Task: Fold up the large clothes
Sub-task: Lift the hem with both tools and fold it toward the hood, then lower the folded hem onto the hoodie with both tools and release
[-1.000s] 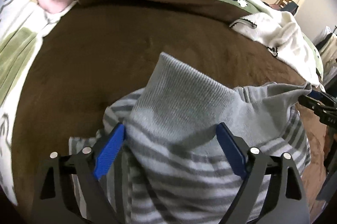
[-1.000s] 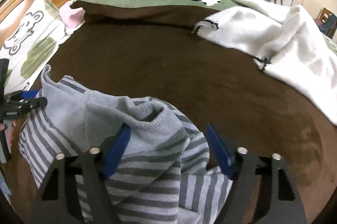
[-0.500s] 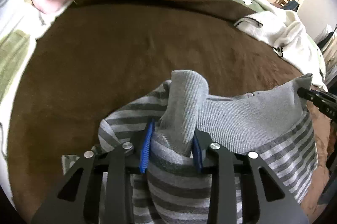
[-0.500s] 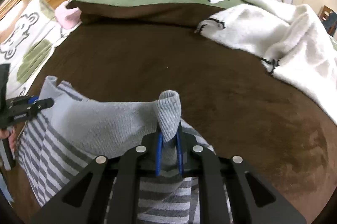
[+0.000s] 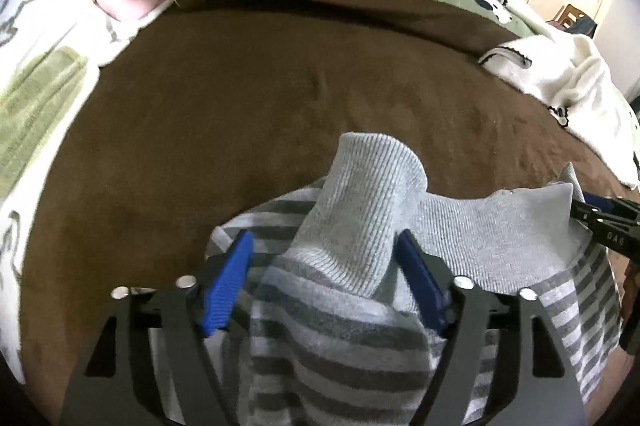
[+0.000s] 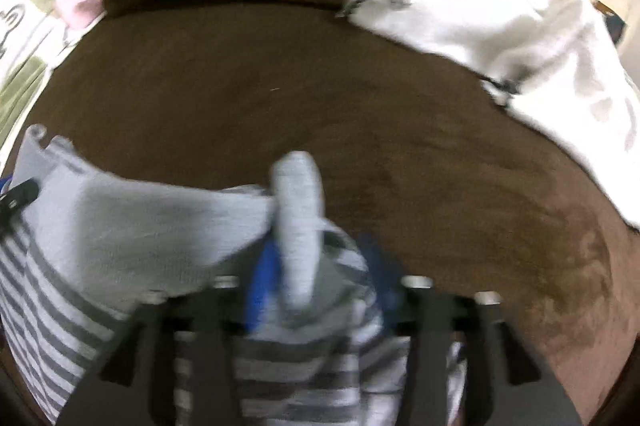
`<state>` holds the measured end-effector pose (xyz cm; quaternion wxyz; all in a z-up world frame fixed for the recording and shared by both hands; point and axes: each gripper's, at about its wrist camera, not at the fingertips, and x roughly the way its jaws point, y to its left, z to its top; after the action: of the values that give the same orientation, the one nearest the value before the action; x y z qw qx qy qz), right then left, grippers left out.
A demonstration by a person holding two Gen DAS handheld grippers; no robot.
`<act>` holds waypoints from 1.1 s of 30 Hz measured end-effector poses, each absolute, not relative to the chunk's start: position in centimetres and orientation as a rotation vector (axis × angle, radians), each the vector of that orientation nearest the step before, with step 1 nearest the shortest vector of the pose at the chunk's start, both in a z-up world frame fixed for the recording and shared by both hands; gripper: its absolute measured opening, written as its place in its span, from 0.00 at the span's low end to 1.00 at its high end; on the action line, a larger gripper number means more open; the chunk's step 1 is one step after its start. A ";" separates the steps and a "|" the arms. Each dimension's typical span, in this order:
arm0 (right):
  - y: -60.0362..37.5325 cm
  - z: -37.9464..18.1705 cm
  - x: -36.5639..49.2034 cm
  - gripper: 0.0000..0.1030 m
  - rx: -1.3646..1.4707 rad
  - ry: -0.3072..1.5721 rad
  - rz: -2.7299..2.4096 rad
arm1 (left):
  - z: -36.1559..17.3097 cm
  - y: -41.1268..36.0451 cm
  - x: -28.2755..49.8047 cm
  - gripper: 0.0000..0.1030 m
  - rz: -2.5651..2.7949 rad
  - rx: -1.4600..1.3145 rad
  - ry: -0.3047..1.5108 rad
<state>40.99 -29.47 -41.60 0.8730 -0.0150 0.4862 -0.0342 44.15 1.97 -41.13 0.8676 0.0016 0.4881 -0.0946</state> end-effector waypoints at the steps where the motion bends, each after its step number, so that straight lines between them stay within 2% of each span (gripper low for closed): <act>1: -29.9 -41.1 40.6 0.70 -0.010 1.001 -0.073 | -40.6 2.2 44.0 0.85 -0.193 0.000 1.015; 5: -31.5 -37.9 38.1 0.76 0.065 0.939 -0.077 | -37.5 3.7 43.0 0.94 -0.176 -0.021 0.972; 12: -32.2 -35.8 30.9 0.78 0.111 0.935 -0.022 | -34.6 7.1 39.1 0.94 -0.192 -0.098 1.026; 14: -32.3 -36.4 29.1 0.75 0.103 0.946 -0.008 | -34.8 7.4 37.4 0.94 -0.195 -0.097 1.042; 15: -32.2 -36.9 28.3 0.68 0.104 0.962 0.004 | -35.2 7.6 36.3 0.92 -0.200 -0.095 1.052; 16: -32.0 -37.3 27.8 0.64 0.104 0.979 0.012 | -35.6 7.7 35.4 0.90 -0.206 -0.095 1.060; 19: -31.0 -38.8 26.6 0.47 0.069 1.025 0.034 | -37.3 7.6 33.4 0.71 -0.223 -0.100 1.108; 21: -30.1 -39.1 25.9 0.42 0.047 1.023 0.050 | -38.7 7.0 32.3 0.53 -0.235 -0.082 1.147; 23: -29.2 -39.3 25.7 0.40 0.027 1.025 0.066 | -39.7 6.5 31.3 0.46 -0.244 -0.066 1.166; 28: -27.6 -41.3 26.0 0.40 -0.043 1.076 0.070 | -40.9 5.6 30.5 0.46 -0.259 -0.076 1.173; 29: -27.3 -41.7 26.0 0.34 -0.063 1.083 0.069 | -41.0 5.6 30.5 0.46 -0.260 -0.077 1.173; 30: -27.1 -42.0 26.0 0.16 -0.076 1.091 0.066 | -41.2 5.4 30.5 0.46 -0.260 -0.070 1.176; 31: -26.8 -42.4 25.9 0.06 -0.088 1.097 0.060 | -41.4 5.3 30.4 0.44 -0.255 -0.055 1.179; 32: -26.7 -42.5 25.7 0.06 -0.091 1.091 0.052 | -41.7 5.2 30.4 0.37 -0.250 -0.040 1.181; 33: -26.7 -42.4 25.6 0.05 -0.089 1.080 0.042 | -41.9 5.1 30.4 0.26 -0.243 -0.029 1.186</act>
<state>25.60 -26.71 -42.38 0.8564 -0.0423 0.5141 0.0202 30.39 5.12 -41.95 0.8222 -0.0135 0.5575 -0.1140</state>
